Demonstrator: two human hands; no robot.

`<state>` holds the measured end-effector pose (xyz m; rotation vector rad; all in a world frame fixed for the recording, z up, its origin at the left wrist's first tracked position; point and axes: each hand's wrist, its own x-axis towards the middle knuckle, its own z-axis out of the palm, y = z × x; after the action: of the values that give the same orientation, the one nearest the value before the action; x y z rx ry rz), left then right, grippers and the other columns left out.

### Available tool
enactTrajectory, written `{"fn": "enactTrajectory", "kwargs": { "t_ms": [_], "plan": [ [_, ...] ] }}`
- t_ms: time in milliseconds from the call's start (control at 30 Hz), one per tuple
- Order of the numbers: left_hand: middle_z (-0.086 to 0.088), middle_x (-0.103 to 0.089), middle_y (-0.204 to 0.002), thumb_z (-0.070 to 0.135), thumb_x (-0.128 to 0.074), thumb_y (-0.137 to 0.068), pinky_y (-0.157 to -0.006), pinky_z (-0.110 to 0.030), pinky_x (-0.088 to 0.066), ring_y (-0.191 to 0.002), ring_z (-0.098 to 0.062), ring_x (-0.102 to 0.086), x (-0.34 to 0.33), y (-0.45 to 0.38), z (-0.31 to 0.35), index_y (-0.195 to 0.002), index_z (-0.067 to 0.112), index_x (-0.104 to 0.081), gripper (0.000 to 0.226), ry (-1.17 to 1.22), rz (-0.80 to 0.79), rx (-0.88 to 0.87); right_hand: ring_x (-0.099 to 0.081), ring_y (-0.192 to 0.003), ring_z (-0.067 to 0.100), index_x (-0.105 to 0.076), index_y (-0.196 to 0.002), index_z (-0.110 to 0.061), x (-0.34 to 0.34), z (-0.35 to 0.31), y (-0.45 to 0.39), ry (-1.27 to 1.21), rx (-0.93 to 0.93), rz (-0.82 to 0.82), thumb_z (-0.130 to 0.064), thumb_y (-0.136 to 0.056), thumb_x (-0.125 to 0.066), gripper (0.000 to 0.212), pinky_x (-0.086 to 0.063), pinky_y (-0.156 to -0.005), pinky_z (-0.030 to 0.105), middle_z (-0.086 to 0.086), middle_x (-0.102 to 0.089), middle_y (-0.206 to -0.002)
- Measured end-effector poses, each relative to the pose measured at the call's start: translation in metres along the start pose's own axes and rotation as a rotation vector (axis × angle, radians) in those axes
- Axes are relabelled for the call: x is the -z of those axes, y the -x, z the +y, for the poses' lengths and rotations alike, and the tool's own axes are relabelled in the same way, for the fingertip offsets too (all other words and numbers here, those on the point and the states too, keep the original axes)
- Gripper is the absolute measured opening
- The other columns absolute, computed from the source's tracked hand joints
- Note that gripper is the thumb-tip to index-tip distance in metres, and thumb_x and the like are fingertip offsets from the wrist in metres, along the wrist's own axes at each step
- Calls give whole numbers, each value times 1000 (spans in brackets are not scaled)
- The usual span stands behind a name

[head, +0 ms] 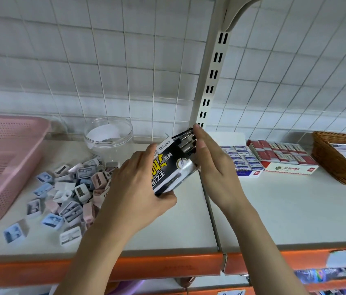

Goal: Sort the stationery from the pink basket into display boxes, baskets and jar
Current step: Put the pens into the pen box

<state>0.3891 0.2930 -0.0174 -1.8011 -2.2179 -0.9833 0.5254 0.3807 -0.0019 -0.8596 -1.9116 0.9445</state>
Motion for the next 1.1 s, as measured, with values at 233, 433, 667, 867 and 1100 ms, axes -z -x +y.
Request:
{"fn": "enactTrajectory", "kwargs": {
  "t_ms": [233,433,667,867,1100],
  "plan": [
    [-7,-59,-113,38,-60,-54,-82,-45,-51,-97,-30,-60,-1,-5,5,-135,9,-44,87,25,-36,-50,-47,-119,-4,-57,-122,-35,-3,6,-4,-85,1,-15,-39,-96,-43,29,-37,-100,18,-28,-59,-115],
    [-12,-60,-112,37,-62,-49,-78,-46,-50,-92,-37,-63,-2,-13,2,-133,4,-44,92,-44,-11,-84,5,-133,-22,-18,-144,-44,-5,9,2,15,-12,-237,-60,-91,-23,56,-1,-113,20,-50,-13,-136],
    [-4,-57,-114,34,-68,-54,-85,-40,-42,-102,-30,-54,-5,-23,1,-135,12,-42,88,-80,-106,-162,-48,-119,-2,-61,-123,-18,10,13,-2,69,137,59,-36,-95,-43,38,-38,-100,19,-11,-60,-123],
    [-6,-63,-107,35,-71,-44,-79,-37,-45,-95,-31,-56,-7,-57,3,-126,8,-48,88,-275,-147,-400,-51,-114,-2,-67,-116,-17,23,29,15,175,187,173,-33,-95,-44,35,-36,-95,10,-14,-62,-114],
    [0,-30,-144,6,-63,-78,-111,-34,-28,-133,-18,-29,-30,-98,16,-143,18,-25,77,-528,-600,-707,-58,-91,-4,-70,-95,-17,50,50,35,158,-4,307,-13,-94,-53,18,-43,-72,9,-20,-64,-92]
  ]
}}
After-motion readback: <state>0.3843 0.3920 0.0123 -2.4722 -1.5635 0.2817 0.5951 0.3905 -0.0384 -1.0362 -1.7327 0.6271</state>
